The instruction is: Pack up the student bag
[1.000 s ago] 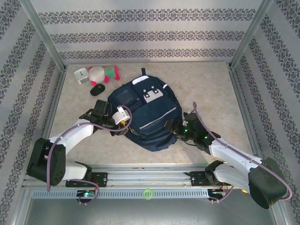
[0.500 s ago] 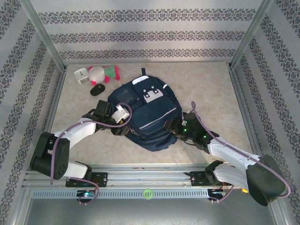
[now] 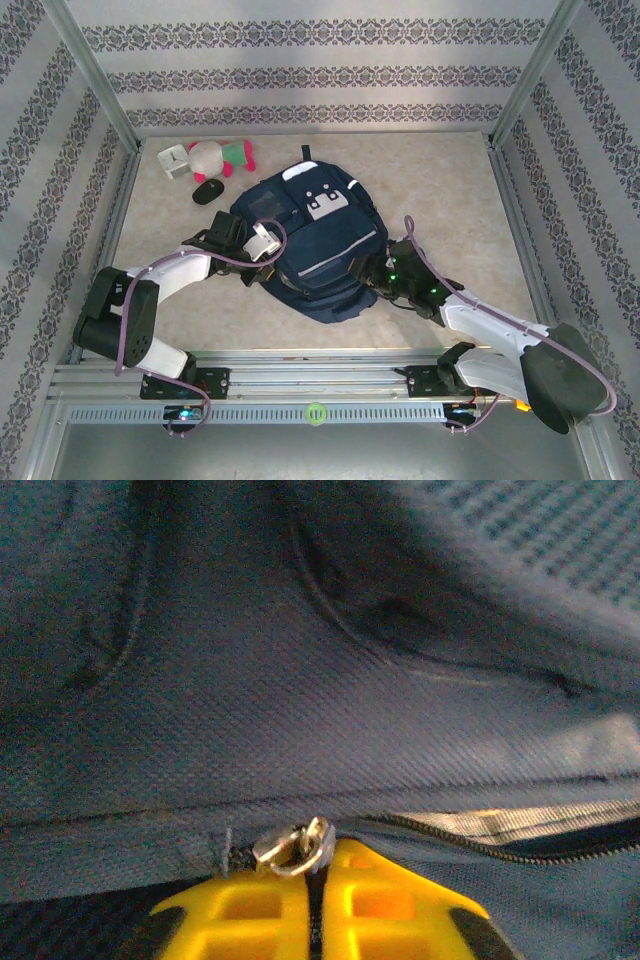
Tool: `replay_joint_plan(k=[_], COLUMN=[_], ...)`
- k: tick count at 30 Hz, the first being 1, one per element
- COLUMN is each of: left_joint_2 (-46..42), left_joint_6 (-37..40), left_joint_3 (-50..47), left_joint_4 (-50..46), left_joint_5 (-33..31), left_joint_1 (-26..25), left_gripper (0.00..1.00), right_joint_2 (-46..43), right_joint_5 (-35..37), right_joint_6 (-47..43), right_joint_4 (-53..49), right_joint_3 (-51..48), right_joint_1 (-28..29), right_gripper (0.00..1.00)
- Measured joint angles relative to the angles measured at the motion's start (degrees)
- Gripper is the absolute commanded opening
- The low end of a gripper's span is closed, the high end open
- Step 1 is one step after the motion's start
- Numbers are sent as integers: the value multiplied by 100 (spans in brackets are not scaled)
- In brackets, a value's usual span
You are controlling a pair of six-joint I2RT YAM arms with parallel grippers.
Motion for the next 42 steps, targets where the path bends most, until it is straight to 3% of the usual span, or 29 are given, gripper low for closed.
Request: replay_joint_plan(k=[11,14,24,27,31,37,42], left_joint_2=[-140,-175,-319,-400,-638,-715,-944], left_joint_6=[249,243,68,-577,-1451,-2347,-2988], left_joint_3=[22,83,247,188,-4,-138,-501], left_joint_4=[-654,-835,-1377,-1080,-540,-103,422], left_joint_5=[264,232,83,-55,-494,-883,-863], left_joint_1=[-313,-444,-981,-1071,-1174,-1204,-1204], left_gripper=[0,3,6,4,0,0,0], right_joint_2=[164,164,487,752,756,-435,-807], right_joint_5=[822,1043,1569,1558,1169,951,726], right_joint_6=[452,538,590,562,411,-264,-623], right_joint_4=[273,302,341,391,315,-1355,-1882], right_joint_3=[2,2,269,452,656,1266,1753], right_joint_1=[273,323,407,389,136,262,1220], right_gripper=[44,41,38,44,64,66,67])
